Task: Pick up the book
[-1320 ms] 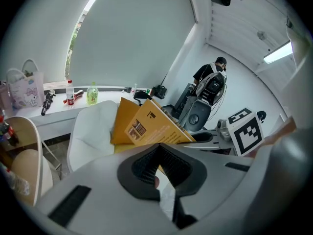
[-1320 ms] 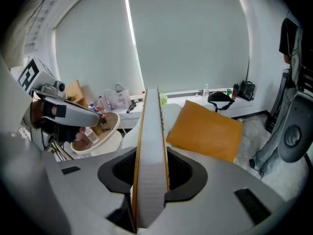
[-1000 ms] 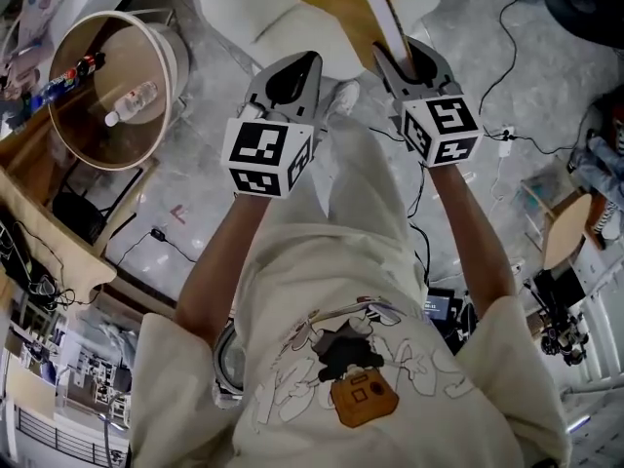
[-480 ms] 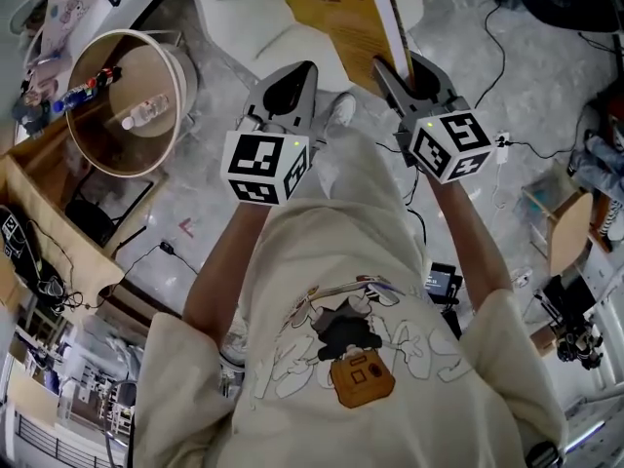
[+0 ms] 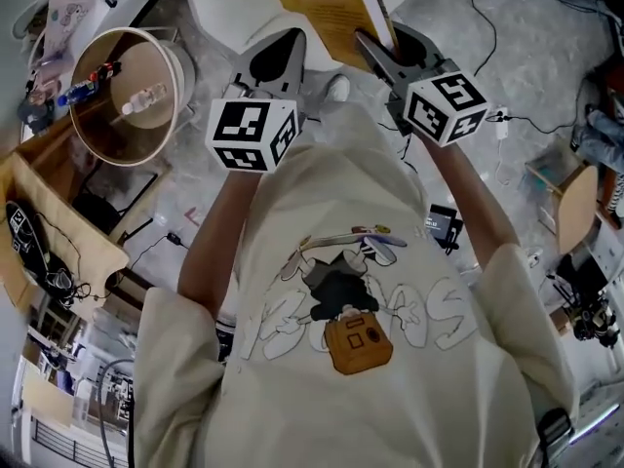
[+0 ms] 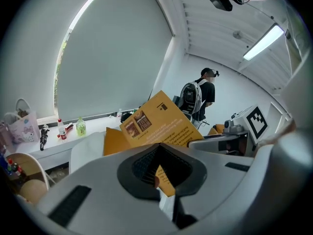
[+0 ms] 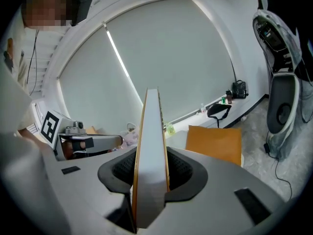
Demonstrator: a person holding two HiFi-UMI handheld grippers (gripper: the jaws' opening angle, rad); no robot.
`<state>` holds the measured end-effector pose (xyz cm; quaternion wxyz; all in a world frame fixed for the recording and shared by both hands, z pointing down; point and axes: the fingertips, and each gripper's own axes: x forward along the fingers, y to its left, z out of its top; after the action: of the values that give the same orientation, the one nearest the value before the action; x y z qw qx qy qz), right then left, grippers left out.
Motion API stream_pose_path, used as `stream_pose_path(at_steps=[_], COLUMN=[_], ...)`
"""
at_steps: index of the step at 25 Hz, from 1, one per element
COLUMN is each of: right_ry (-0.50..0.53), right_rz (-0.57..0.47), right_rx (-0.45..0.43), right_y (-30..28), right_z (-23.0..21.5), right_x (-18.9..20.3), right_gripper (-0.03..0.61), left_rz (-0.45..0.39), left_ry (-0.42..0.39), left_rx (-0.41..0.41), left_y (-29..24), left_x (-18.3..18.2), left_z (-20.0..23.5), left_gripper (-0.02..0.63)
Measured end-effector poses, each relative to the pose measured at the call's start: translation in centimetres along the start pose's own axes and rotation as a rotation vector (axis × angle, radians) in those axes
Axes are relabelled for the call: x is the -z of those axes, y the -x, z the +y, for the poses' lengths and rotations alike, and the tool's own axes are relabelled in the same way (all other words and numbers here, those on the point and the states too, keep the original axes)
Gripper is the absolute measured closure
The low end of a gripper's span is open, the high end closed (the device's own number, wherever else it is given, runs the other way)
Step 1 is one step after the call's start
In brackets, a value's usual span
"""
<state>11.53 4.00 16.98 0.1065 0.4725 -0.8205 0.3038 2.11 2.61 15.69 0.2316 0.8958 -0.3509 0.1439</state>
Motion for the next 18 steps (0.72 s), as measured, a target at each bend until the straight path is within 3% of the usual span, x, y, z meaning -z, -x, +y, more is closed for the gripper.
stream_pose_path(at_steps=[6, 10, 14, 18], right_ry=[-0.012, -0.004, 0.007, 0.014], right_rz=[-0.06, -0.107, -0.151, -0.181], right_rx=[-0.028, -0.053, -0.069, -0.081], right_y=[5.8, 6.3, 10.3, 10.8], right_z=[1.8, 2.7, 2.8, 3.3], right_x=[-1.8, -2.6, -2.6, -4.0], right_gripper=[0.422, 0.422, 0.422, 0.422], left_rz=[-0.02, -0.052, -0.091, -0.124], left_ry=[-0.043, -0.045, -0.056, -0.054], left_rx=[0.004, -0.012, -0.029, -0.031], left_y=[1.5, 2.1, 3.3, 4.1], left_x=[-1.7, -2.2, -2.7, -4.4], left_z=[-4.3, -3.9, -7.4, -7.1], left_gripper=[0.607, 0.607, 0.607, 0.607])
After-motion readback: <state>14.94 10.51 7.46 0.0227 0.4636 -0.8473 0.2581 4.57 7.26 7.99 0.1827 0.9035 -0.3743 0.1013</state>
